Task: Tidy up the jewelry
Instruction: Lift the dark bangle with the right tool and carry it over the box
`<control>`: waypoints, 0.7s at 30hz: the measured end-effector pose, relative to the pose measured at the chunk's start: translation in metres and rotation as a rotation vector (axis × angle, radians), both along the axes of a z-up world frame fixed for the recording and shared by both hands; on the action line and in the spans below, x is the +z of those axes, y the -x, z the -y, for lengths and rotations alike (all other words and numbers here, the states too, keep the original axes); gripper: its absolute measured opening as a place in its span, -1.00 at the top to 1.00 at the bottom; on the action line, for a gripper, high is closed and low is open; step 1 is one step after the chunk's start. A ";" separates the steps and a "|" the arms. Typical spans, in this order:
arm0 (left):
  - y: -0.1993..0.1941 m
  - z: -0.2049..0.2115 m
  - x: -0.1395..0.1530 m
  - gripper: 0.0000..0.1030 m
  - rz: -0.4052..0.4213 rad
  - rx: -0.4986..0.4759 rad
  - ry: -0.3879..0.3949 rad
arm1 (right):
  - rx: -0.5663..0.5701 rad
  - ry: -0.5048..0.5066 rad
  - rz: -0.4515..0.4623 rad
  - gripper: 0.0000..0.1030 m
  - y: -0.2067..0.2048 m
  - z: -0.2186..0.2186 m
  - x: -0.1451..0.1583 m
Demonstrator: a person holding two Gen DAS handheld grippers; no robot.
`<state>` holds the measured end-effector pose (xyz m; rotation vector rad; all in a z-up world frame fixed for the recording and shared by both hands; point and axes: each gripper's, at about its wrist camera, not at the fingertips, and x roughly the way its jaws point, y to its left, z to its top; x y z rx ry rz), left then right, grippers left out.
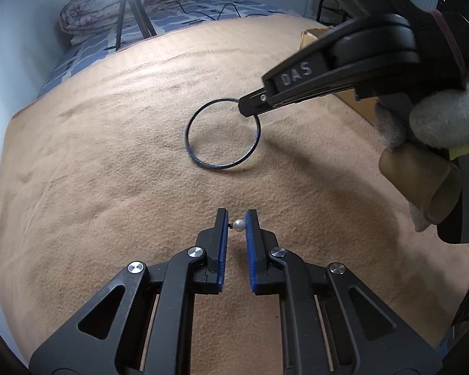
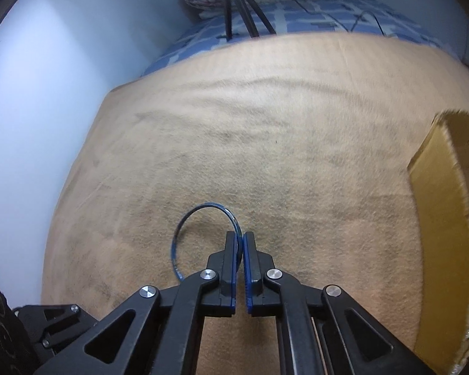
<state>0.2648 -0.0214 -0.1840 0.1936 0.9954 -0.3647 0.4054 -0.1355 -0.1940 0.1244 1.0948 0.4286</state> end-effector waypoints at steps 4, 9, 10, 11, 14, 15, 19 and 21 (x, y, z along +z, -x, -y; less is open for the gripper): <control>0.001 -0.004 0.008 0.82 0.003 0.010 0.021 | 0.012 0.009 0.034 0.98 0.007 0.004 0.011; 0.003 -0.003 0.020 0.82 0.020 0.009 0.033 | 0.018 0.030 0.077 0.98 0.014 0.012 0.025; 0.002 -0.002 0.023 0.82 0.023 0.009 0.036 | 0.021 0.033 0.083 0.98 0.015 0.013 0.028; 0.002 -0.002 0.025 0.82 0.025 0.009 0.039 | 0.027 0.036 0.092 0.98 0.018 0.014 0.032; 0.002 0.000 0.033 0.82 0.036 0.010 0.048 | 0.046 0.048 0.118 0.99 0.025 0.018 0.043; 0.002 0.001 0.036 0.82 0.040 0.011 0.051 | 0.053 0.051 0.129 0.99 0.028 0.021 0.048; 0.003 0.004 0.044 0.82 0.051 0.014 0.065 | 0.069 0.062 0.170 0.99 0.037 0.031 0.064; 0.004 0.006 0.048 0.82 0.059 0.011 0.068 | 0.073 0.065 0.187 0.99 0.042 0.036 0.072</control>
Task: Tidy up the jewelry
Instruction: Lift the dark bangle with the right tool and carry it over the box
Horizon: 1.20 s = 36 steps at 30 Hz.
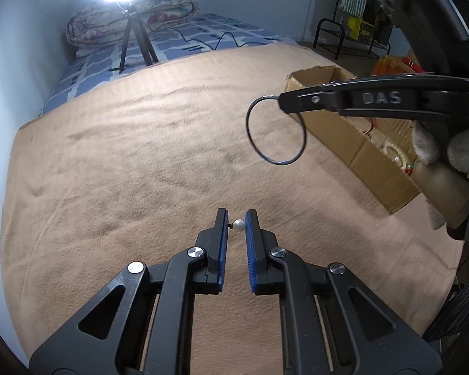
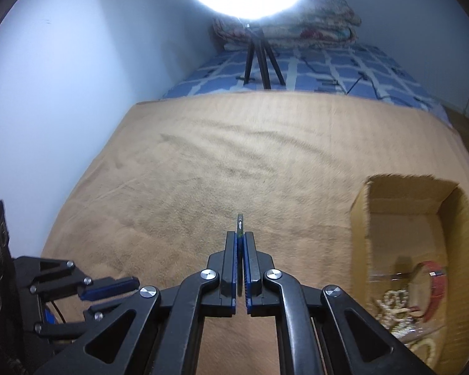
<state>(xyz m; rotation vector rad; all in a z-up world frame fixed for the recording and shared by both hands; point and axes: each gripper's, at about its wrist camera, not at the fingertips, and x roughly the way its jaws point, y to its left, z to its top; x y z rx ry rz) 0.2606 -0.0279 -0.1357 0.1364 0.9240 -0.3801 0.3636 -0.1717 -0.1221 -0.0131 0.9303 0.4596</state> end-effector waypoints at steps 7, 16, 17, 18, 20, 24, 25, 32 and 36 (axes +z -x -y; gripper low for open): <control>0.002 0.019 0.017 0.82 0.028 -0.021 0.012 | 0.000 -0.022 0.050 0.99 0.020 0.027 0.032; 0.006 0.056 0.039 0.82 0.064 -0.068 0.034 | -0.029 -0.035 0.123 0.99 0.044 0.074 0.070; 0.005 0.061 0.040 0.82 0.066 -0.072 0.038 | -0.036 -0.034 0.131 0.99 0.047 0.082 0.074; 0.005 0.066 0.042 0.82 0.068 -0.079 0.044 | -0.040 -0.031 0.134 0.99 0.047 0.085 0.077; 0.004 0.077 0.045 0.82 0.071 -0.091 0.052 | -0.052 -0.019 0.148 0.99 0.050 0.099 0.082; 0.002 0.102 0.049 0.82 0.075 -0.121 0.077 | -0.082 0.014 0.163 0.99 0.052 0.126 0.087; 0.002 0.106 0.050 0.82 0.075 -0.125 0.084 | -0.091 0.021 0.164 0.99 0.051 0.132 0.088; 0.000 0.152 0.054 0.82 0.080 -0.186 0.105 | -0.149 0.071 0.172 0.99 0.046 0.174 0.085; -0.001 0.176 0.049 0.82 0.068 -0.216 0.109 | -0.178 0.086 0.162 0.99 0.038 0.193 0.079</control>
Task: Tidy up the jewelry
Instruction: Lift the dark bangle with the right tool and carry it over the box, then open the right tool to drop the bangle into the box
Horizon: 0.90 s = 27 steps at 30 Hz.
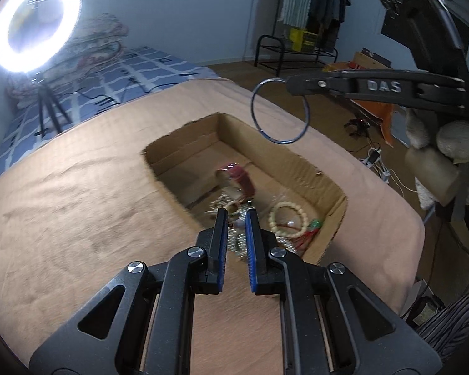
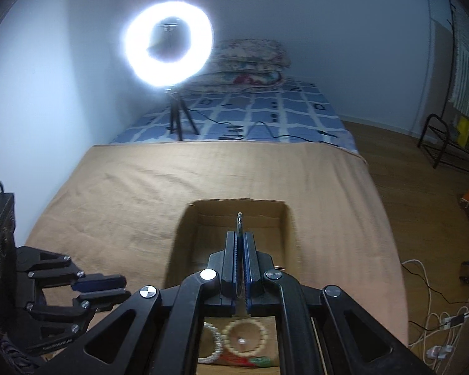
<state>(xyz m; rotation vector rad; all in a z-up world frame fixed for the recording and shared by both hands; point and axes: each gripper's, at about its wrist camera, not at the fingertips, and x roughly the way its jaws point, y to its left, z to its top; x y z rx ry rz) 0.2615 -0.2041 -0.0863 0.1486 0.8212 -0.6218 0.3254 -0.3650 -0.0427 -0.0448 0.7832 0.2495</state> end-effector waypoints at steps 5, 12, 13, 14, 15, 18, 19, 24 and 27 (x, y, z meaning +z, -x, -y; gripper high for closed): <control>-0.002 0.025 -0.009 0.82 -0.015 -0.026 -0.009 | -0.021 -0.009 -0.022 0.99 -0.007 0.017 -0.009; -0.008 0.051 -0.026 0.82 -0.037 -0.027 -0.039 | -0.034 -0.050 -0.056 0.99 -0.024 0.033 -0.026; -0.008 0.054 -0.028 0.82 -0.039 -0.026 -0.041 | -0.035 -0.054 -0.060 0.99 -0.027 0.032 -0.028; -0.008 0.056 -0.030 0.82 -0.041 -0.025 -0.042 | -0.035 -0.060 -0.064 0.99 -0.030 0.033 -0.030; -0.009 0.058 -0.031 0.82 -0.043 -0.025 -0.042 | -0.036 -0.064 -0.067 0.99 -0.031 0.034 -0.032; -0.007 0.064 -0.034 0.82 -0.041 -0.027 -0.052 | -0.037 -0.085 -0.079 0.99 -0.039 0.037 -0.037; -0.007 0.066 -0.035 0.82 -0.039 -0.029 -0.056 | -0.036 -0.088 -0.081 0.99 -0.040 0.037 -0.039; -0.007 0.073 -0.039 0.82 -0.042 -0.030 -0.066 | -0.035 -0.103 -0.110 0.99 -0.050 0.035 -0.051; -0.007 0.076 -0.042 0.82 -0.043 -0.036 -0.070 | -0.037 -0.100 -0.127 0.99 -0.054 0.031 -0.058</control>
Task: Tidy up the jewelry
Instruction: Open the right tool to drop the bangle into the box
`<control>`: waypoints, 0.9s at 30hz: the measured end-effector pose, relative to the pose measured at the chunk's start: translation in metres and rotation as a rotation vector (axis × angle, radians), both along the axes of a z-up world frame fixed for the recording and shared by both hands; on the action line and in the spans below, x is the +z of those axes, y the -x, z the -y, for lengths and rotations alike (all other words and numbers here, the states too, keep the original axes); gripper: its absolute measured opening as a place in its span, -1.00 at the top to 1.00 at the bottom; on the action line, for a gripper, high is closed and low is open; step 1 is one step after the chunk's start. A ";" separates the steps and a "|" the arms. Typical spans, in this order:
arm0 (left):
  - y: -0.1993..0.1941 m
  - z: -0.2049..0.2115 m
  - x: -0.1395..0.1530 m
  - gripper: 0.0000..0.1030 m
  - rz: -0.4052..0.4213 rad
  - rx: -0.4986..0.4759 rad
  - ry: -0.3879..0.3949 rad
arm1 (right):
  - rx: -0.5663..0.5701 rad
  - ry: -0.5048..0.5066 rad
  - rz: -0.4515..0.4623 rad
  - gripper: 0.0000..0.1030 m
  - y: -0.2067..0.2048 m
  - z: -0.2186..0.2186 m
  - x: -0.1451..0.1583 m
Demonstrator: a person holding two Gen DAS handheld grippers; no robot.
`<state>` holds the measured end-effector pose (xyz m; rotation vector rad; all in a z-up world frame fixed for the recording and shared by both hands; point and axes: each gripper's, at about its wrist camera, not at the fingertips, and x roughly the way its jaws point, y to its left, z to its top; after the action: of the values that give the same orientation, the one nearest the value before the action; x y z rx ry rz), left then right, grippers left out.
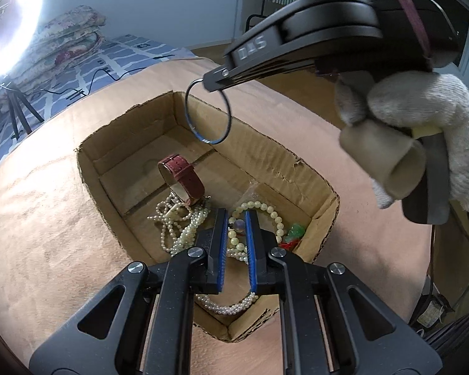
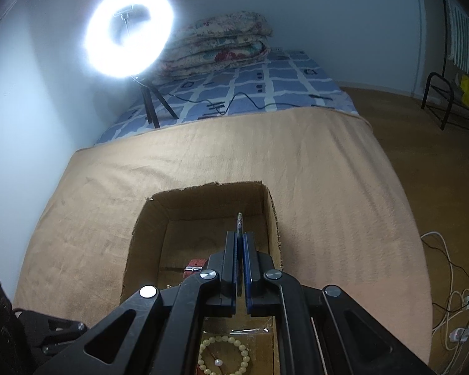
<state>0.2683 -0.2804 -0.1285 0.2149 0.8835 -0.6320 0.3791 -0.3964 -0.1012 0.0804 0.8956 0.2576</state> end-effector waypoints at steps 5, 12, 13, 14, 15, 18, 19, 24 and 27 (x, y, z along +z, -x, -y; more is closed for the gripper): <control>0.001 0.004 -0.003 0.82 -0.003 -0.009 -0.005 | -0.002 0.004 -0.016 0.98 -0.005 -0.003 -0.008; 0.000 0.006 -0.006 0.82 -0.013 -0.016 -0.005 | -0.010 -0.001 -0.031 0.99 -0.008 -0.002 -0.015; -0.001 0.006 -0.007 0.82 -0.014 -0.018 -0.008 | -0.009 0.001 -0.032 0.98 -0.009 -0.002 -0.015; -0.002 0.007 -0.007 0.82 -0.014 -0.019 -0.010 | -0.007 0.001 -0.032 0.98 -0.009 -0.003 -0.015; -0.001 0.007 -0.008 0.82 -0.016 -0.019 -0.012 | -0.007 0.002 -0.032 0.98 -0.009 -0.003 -0.015; -0.001 0.007 -0.008 0.82 -0.013 -0.016 -0.013 | -0.011 -0.002 -0.031 0.96 -0.009 -0.003 -0.015; 0.000 0.006 -0.007 0.82 -0.012 -0.015 -0.011 | -0.012 -0.005 -0.031 0.93 -0.009 -0.002 -0.015; 0.001 0.006 -0.006 0.82 -0.012 -0.013 -0.011 | -0.013 -0.010 -0.029 0.72 -0.009 -0.001 -0.014; 0.002 0.004 -0.005 0.79 -0.013 -0.008 -0.009 | -0.033 -0.003 -0.006 0.44 -0.006 0.001 -0.009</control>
<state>0.2666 -0.2843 -0.1339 0.2230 0.8985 -0.6370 0.3847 -0.3977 -0.1105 0.0990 0.8996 0.2284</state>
